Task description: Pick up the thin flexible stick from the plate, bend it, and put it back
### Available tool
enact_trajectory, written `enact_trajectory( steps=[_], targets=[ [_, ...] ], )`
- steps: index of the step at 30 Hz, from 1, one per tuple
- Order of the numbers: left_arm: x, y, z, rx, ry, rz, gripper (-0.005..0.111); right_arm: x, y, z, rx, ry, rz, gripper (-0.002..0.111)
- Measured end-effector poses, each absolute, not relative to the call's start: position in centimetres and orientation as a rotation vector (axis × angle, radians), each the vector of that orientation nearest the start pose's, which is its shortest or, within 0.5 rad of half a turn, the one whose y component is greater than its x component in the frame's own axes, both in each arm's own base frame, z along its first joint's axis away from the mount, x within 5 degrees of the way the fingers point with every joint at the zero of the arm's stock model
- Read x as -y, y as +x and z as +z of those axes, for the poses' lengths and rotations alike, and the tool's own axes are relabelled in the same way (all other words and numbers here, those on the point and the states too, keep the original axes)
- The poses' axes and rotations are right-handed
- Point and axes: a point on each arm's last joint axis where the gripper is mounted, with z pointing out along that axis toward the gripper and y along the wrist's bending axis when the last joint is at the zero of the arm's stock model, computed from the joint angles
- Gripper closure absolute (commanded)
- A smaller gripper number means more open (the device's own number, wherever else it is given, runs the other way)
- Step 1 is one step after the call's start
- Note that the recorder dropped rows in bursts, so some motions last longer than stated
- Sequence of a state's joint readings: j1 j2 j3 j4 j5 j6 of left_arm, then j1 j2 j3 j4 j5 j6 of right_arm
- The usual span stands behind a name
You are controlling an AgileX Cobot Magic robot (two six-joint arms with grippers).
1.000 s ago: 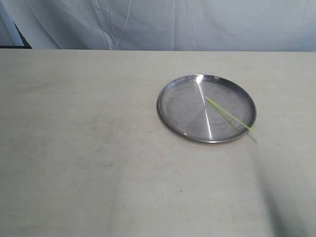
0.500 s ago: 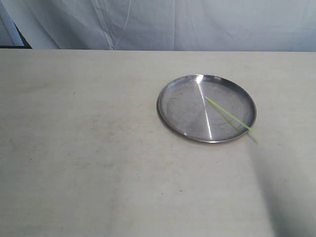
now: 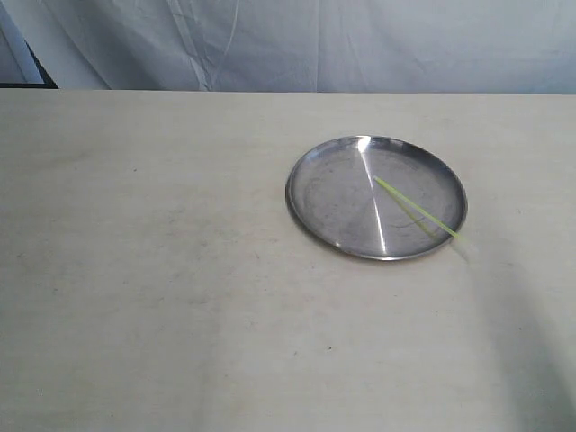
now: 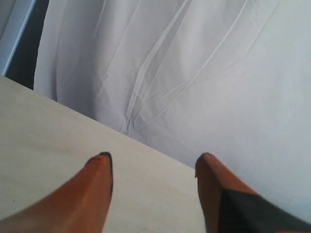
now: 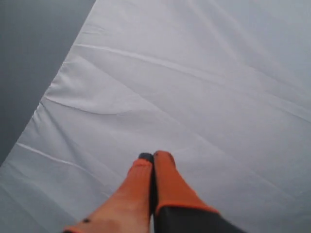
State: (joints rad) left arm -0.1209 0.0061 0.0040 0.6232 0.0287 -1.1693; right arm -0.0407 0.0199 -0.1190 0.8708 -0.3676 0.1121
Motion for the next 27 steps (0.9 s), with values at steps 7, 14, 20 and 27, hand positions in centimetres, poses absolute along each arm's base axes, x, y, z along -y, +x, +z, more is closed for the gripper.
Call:
enact_trajectory(
  steps=[7, 14, 20, 27],
  targets=[
    [0.5, 5.7, 20.9, -1.502, -0.338, -0.520, 0.055, 3.0, 6.5, 31.5, -0.902, 0.744, 0.554, 0.109],
    [0.5, 5.7, 20.9, -1.502, -0.338, -0.520, 0.055, 1.0, 21.2, 36.3, -1.835, 0.157, 0.046, 0.109],
    [0.5, 5.7, 21.0, -1.500, -0.338, -0.520, 0.055, 1.6, 35.0, 26.3, -2.846, -0.036, -0.196, 0.109],
    [0.5, 5.7, 21.0, -1.500, -0.338, -0.520, 0.055, -6.3, 38.0, 19.2, -2.865, -0.537, -0.137, 0.089]
  ],
)
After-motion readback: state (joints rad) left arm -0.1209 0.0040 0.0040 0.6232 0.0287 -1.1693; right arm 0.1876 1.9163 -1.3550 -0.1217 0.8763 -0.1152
